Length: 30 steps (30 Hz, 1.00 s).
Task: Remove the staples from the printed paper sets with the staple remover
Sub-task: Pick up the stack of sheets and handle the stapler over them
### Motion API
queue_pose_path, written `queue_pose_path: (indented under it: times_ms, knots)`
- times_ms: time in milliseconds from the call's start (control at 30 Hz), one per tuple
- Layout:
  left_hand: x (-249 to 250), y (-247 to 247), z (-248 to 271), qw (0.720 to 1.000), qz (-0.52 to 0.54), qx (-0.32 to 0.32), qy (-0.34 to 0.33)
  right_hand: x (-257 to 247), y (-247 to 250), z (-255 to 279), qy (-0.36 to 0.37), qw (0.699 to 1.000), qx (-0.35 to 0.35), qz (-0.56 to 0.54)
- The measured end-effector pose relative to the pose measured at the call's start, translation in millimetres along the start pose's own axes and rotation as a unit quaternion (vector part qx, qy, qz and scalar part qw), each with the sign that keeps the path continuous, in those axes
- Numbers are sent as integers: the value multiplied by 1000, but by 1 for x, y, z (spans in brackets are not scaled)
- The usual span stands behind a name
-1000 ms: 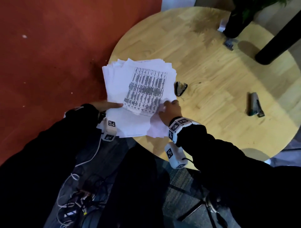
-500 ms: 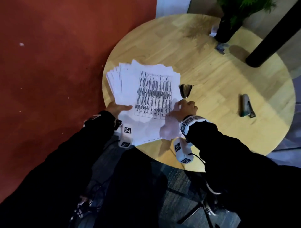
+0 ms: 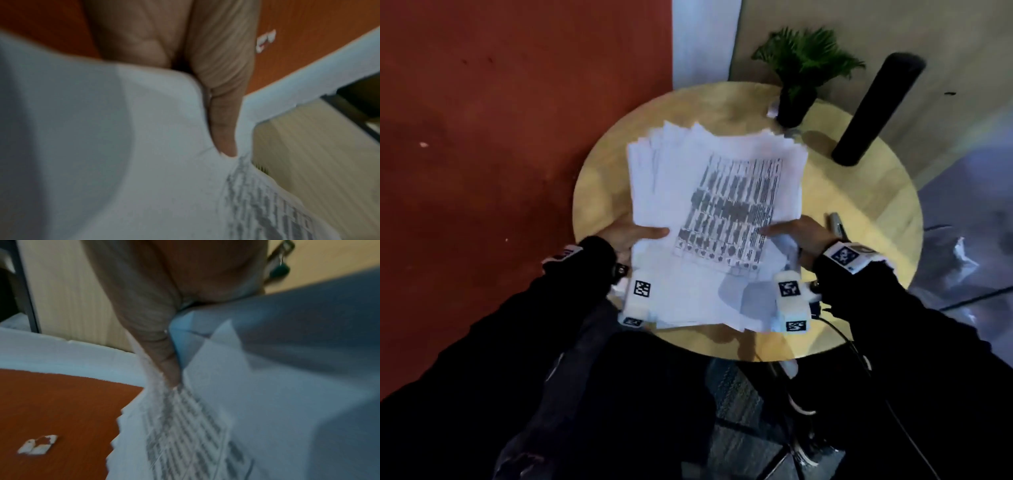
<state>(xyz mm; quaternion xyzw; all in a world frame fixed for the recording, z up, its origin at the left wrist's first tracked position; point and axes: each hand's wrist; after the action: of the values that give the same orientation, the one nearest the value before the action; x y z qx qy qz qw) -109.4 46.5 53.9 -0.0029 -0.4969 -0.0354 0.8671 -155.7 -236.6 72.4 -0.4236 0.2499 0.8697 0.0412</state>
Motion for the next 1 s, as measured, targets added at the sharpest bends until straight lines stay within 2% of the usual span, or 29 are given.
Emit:
queue_pose_path:
  times_ms: [100,200,267,333,400,467,500,567,667,767,867,1000]
  knots:
    - [-25,-53,7,999,-19,-21,29,30,25,-10,-19,991,50,121]
    - [-52,-98,9,997,-77,-7,2,74,44,-19,-52,978,96,175]
    - [-66,-121,10,990,-140,-16,30,98,53,-25,-78,969,77,221]
    - [-70,-132,11,978,-195,14,70,113,59,-28,-84,959,42,266]
    - [-71,-137,4,981,-173,33,79,118,63,-33,-67,964,28,257]
    - [-64,-142,-3,986,-155,36,41,109,62,-34,-47,977,48,203]
    - [-56,-142,-4,990,-137,47,6,102,62,-34,-35,984,77,156]
    - [-34,-140,-5,992,-89,76,-53,83,61,-29,37,985,153,72]
    - [3,-130,4,983,-21,89,-159,61,57,-7,160,952,244,-92]
    - [19,-116,24,959,24,124,-252,53,50,21,222,919,256,-200]
    - [9,-99,43,953,76,140,-257,63,42,41,212,930,217,-209]
    - [-19,-75,46,972,101,133,-165,88,24,52,107,955,120,-248]
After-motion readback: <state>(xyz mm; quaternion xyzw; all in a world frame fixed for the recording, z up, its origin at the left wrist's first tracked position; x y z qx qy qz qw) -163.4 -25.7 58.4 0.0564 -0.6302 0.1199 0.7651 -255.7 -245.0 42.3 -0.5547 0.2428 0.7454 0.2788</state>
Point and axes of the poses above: each hand's wrist, its own z-axis away from the middle knuckle, its own y-axis out of the back of the hand, x = y × z, and after that the axes turned 13 degrees about x, right-handed
